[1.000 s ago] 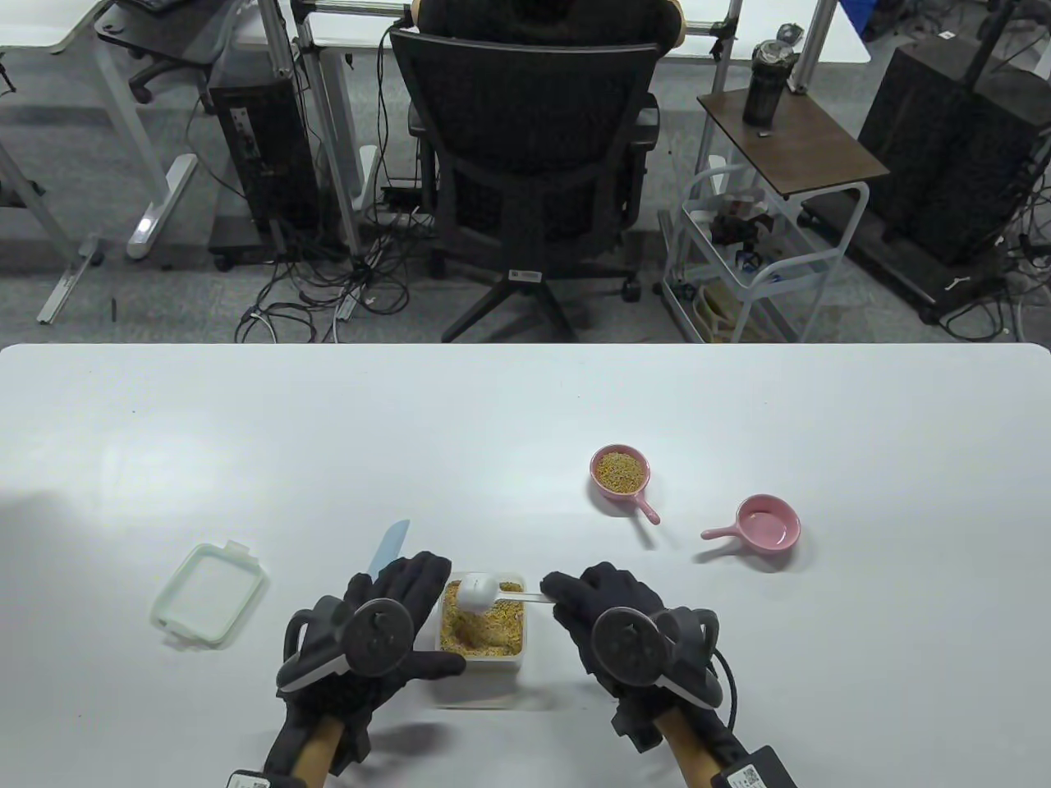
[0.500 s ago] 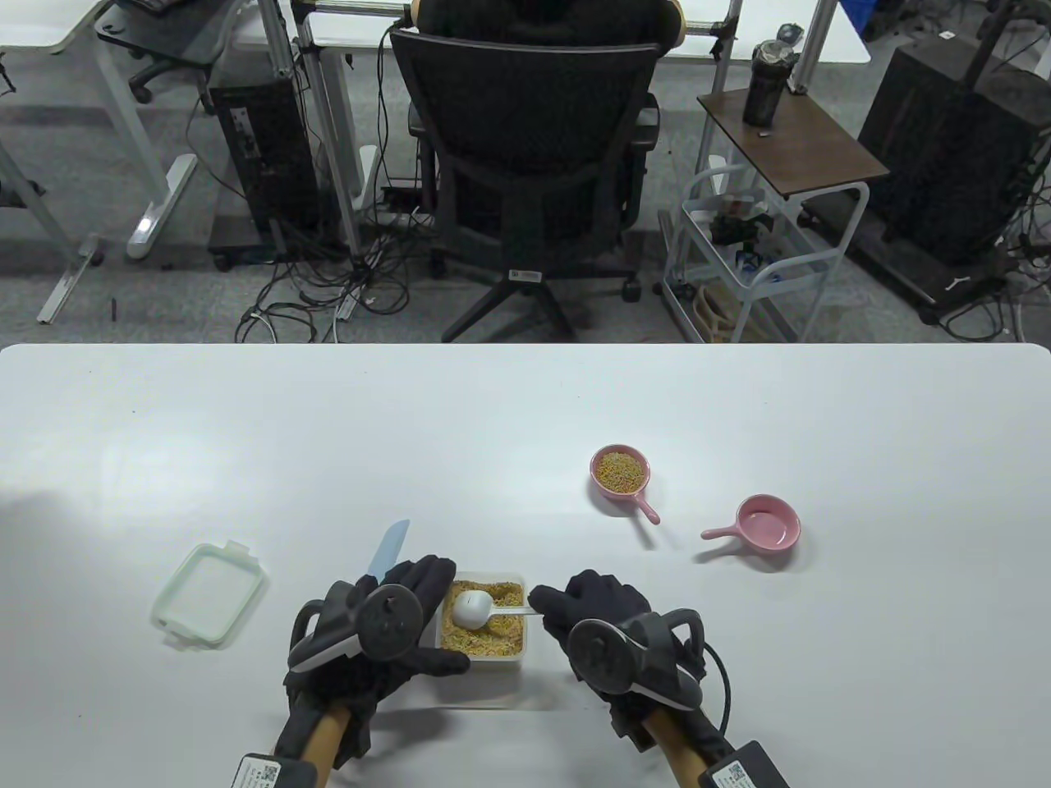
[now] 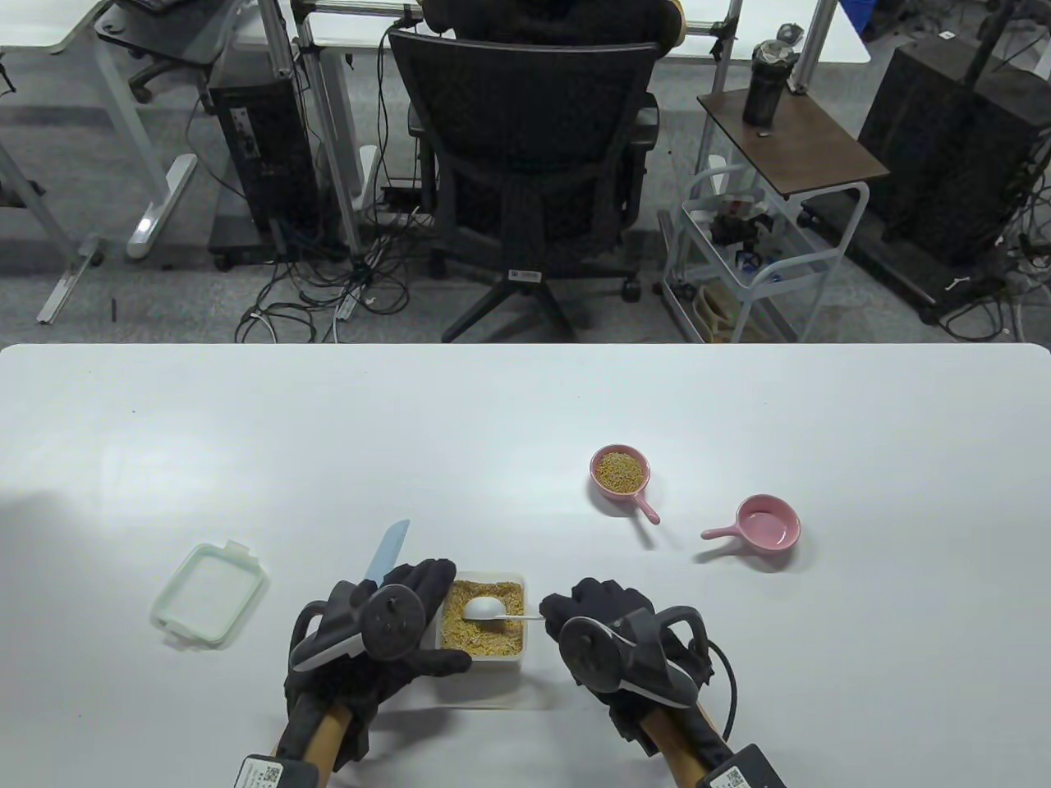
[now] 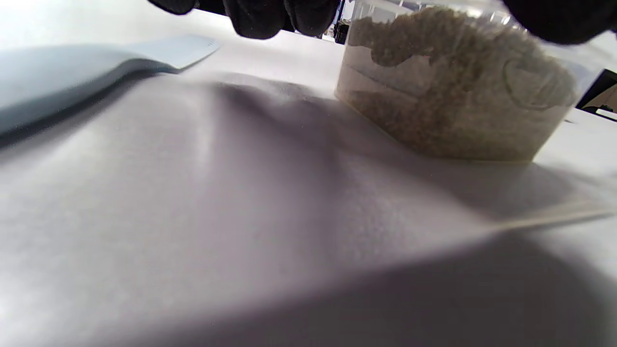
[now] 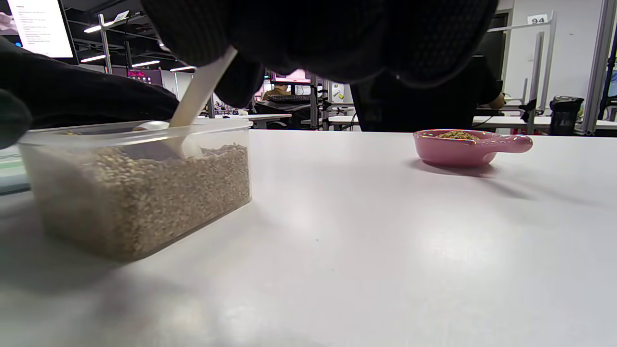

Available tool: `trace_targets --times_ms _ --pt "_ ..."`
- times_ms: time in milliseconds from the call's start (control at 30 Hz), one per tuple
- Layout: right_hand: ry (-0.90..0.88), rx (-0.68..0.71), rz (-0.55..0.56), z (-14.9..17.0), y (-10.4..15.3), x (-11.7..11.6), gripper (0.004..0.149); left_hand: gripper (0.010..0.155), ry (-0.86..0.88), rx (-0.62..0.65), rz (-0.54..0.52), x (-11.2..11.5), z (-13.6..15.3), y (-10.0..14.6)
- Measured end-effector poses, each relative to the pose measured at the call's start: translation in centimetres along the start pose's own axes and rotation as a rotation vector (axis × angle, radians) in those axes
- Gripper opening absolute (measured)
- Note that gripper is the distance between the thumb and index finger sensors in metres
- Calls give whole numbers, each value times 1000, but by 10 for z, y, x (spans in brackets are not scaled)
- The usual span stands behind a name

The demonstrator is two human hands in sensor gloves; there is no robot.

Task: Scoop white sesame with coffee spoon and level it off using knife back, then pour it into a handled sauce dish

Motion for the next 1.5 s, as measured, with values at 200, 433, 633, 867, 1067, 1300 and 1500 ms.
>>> trace_targets --times_ms 200,433,633,867,1067,1300,1500 --pt "-20 23 -12 -5 1 1 39 108 -10 1 0 0 -1 0" --pt "-187 6 -103 1 -3 -1 39 108 -13 -4 2 1 -1 0" --pt "-390 -35 -186 14 -8 -9 39 108 -11 -8 4 1 -1 1" --pt "-670 -107 -302 34 -13 -30 39 107 -5 -14 7 2 0 1" --pt "-821 -133 -381 41 -15 -42 39 107 -10 -16 7 2 0 1" --pt "-955 -137 -417 45 -15 -49 39 107 -12 -16 7 2 0 2" --pt "-1001 -125 -395 50 -12 -44 39 107 -17 -17 7 2 0 2"
Point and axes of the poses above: the tracker on the back of each hand, its own z axis roughly to the little-finger side, its own y axis roughly from the fingertips to the wrist, x = y × z, the point moved 3 cm from there along -y, roughly from the wrist to the fingertips, and after that the axes turned 15 degrees about -z, right-handed, at the moved point
